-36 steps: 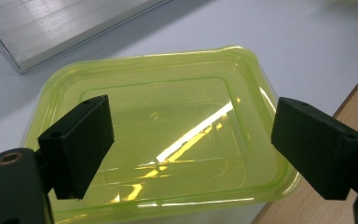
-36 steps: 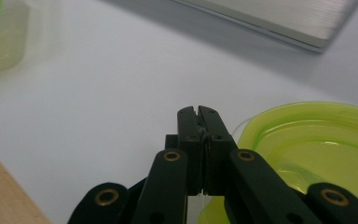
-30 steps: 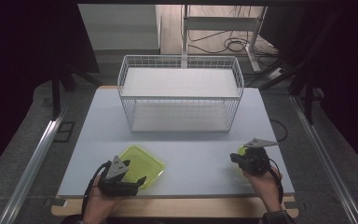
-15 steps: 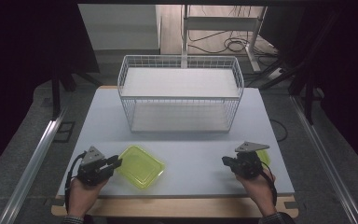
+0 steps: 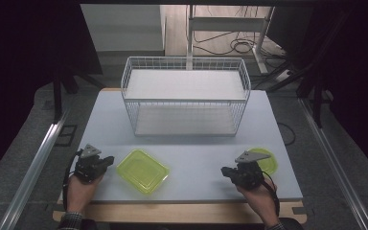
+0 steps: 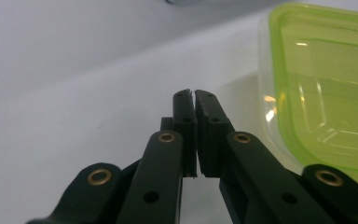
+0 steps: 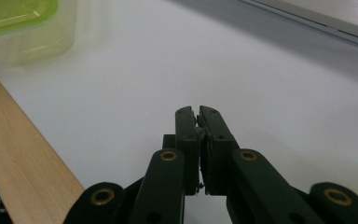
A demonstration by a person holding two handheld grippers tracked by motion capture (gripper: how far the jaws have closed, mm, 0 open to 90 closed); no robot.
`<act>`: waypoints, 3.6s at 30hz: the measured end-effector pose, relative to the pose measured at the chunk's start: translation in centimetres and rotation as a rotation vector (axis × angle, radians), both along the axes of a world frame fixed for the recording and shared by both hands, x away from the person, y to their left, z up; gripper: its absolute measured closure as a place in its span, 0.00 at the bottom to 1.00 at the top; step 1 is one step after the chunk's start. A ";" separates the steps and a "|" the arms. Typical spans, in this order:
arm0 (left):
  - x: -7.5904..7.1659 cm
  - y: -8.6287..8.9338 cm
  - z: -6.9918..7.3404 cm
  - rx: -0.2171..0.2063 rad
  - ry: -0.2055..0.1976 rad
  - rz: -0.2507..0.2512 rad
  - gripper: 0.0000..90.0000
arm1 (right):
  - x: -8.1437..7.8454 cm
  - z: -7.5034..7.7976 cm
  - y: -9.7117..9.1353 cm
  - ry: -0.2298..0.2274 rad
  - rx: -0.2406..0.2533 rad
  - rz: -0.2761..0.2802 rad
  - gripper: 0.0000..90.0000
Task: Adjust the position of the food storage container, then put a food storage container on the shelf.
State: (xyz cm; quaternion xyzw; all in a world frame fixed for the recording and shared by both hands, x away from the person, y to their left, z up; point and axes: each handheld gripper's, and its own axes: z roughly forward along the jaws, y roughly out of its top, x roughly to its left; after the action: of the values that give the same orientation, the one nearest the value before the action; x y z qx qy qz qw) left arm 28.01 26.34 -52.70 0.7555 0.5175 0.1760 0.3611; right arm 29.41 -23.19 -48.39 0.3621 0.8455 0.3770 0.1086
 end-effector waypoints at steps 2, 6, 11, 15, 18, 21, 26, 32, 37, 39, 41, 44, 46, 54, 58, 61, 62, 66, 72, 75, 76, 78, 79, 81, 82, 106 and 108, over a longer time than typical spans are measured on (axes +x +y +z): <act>0.0 -0.5 -0.1 -0.008 0.022 -0.036 0.98 | -0.3 -0.1 0.1 0.000 0.003 0.008 0.96; -0.3 -1.3 -0.1 -0.011 0.042 -0.061 1.00 | -0.8 -0.2 0.3 0.013 0.007 0.020 0.96; -1.1 -2.6 0.1 0.008 0.049 -0.101 1.00 | -1.4 -0.4 0.7 0.027 0.007 0.042 0.96; -1.5 -4.1 0.2 0.012 0.056 -0.141 1.00 | -1.9 -0.8 1.5 0.041 0.006 0.074 0.96; -1.7 -5.5 0.3 0.011 0.061 -0.185 1.00 | -2.1 -1.0 2.1 0.048 0.001 0.094 0.96; -1.8 -7.2 0.3 0.016 0.063 -0.232 1.00 | -2.2 -1.2 2.5 0.061 0.002 0.105 0.96; -2.1 -8.9 0.4 0.021 0.069 -0.285 1.00 | -2.2 -1.4 2.8 0.071 0.000 0.111 0.97; -2.5 -11.1 0.4 0.023 0.070 -0.354 1.00 | -2.2 -1.8 3.5 0.089 -0.011 0.123 0.97; -3.2 -12.6 0.4 0.021 0.072 -0.400 1.00 | -1.9 -2.1 3.4 0.098 -0.019 0.113 0.96; -3.4 -12.9 0.4 0.016 0.070 -0.412 1.00 | -1.8 -2.1 3.5 0.096 -0.017 0.111 0.96; -3.7 -13.3 0.5 0.016 0.067 -0.422 1.00 | -1.7 -2.0 3.5 0.091 -0.022 0.110 0.96; -4.0 -13.5 0.6 0.013 0.066 -0.433 1.00 | -1.6 -2.1 3.6 0.084 -0.031 0.104 0.96; -4.4 -14.0 0.6 0.005 0.071 -0.451 1.00 | -1.4 -2.0 3.5 0.081 -0.032 0.091 0.96; -5.3 -14.8 0.4 0.016 0.074 -0.480 0.97 | -0.9 -2.0 2.9 0.054 -0.061 0.062 0.94; -5.4 -13.8 0.6 0.024 0.049 -0.432 0.89 | -1.1 -1.6 2.4 0.025 -0.067 0.046 0.89; -5.3 -12.9 0.7 0.032 0.031 -0.379 0.72 | -1.3 -1.4 1.8 0.017 -0.066 0.025 0.82; -5.2 -12.7 0.7 0.030 0.034 -0.366 0.65 | -1.4 -1.3 1.6 0.011 -0.064 0.018 0.80; -5.2 -12.1 0.6 0.044 0.037 -0.334 0.42 | -1.7 -0.7 1.0 -0.024 -0.051 -0.008 0.66; -5.6 -11.8 0.5 0.065 0.012 -0.298 0.16 | -1.9 -0.4 0.4 -0.045 -0.028 -0.026 0.42; -5.7 -11.7 0.1 0.094 -0.007 -0.280 0.09 | -1.9 -0.6 0.2 -0.044 -0.010 -0.019 0.32; -5.8 -11.7 0.0 0.102 -0.013 -0.274 0.08 | -1.8 -0.6 0.1 -0.042 0.000 -0.021 0.30; -5.8 -11.7 -0.1 0.122 -0.025 -0.267 0.06 | -1.7 -0.7 0.1 -0.033 0.017 -0.018 0.26; -5.8 -11.6 -0.2 0.128 -0.034 -0.266 0.05 | -1.7 -0.7 0.1 -0.036 0.028 -0.017 0.24; -5.9 -11.5 -0.2 0.126 -0.045 -0.266 0.04 | -1.6 -0.7 0.2 -0.039 0.041 -0.009 0.20; -5.9 -11.5 -0.2 0.124 -0.047 -0.264 0.04 | -1.6 -0.7 0.2 -0.040 0.043 -0.006 0.19; -5.8 -11.4 -0.4 0.171 -0.047 -0.249 0.05 | 1.0 0.0 1.9 0.180 0.189 0.013 0.37; -5.8 -11.4 -0.4 0.169 -0.050 -0.247 0.05 | 1.4 -0.2 2.1 0.204 0.193 0.015 0.42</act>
State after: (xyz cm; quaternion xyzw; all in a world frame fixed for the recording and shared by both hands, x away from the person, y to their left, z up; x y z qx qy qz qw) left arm 22.20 14.94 -53.07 0.8365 0.3950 0.1920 0.3277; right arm 30.81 -21.11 -48.58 0.4009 0.8148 0.4185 -0.0161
